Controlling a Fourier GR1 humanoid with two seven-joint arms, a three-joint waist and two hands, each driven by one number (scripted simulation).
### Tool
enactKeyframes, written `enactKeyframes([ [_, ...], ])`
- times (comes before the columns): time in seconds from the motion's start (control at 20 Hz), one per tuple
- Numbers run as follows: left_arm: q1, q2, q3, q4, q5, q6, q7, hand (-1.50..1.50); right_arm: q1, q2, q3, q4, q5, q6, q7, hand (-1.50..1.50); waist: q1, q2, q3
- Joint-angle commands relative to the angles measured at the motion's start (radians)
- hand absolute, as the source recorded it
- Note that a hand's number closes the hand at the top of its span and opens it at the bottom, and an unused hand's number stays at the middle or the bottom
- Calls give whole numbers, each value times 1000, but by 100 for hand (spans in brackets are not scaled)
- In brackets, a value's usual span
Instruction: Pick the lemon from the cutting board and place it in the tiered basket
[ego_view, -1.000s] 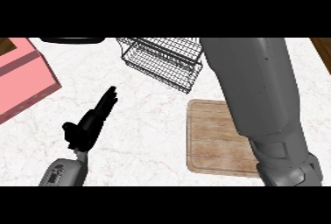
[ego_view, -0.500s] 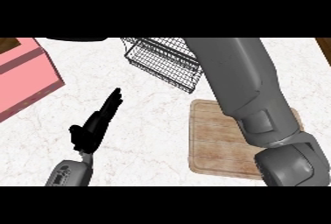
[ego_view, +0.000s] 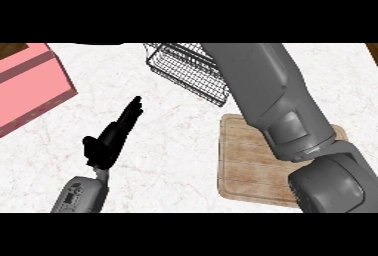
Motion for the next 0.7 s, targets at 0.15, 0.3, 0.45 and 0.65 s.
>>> enactKeyframes([
  [0.15,20,-21,-13,28,-12,2,-47,0,-44,1,-144,93,-187,-79,74,150,14,4,-1],
  [0.3,28,44,28,4,19,-47,-36,0,-29,1,-179,116,-252,-107,33,-150,10,-2,0],
  [0.45,-1,10,7,-53,19,-21,40,0,-54,1,-191,139,-305,-200,-3,-150,16,-7,1],
  [0.65,9,23,43,33,8,-12,-38,0,-83,-8,-159,95,-241,-297,-7,-150,-32,-9,0],
])
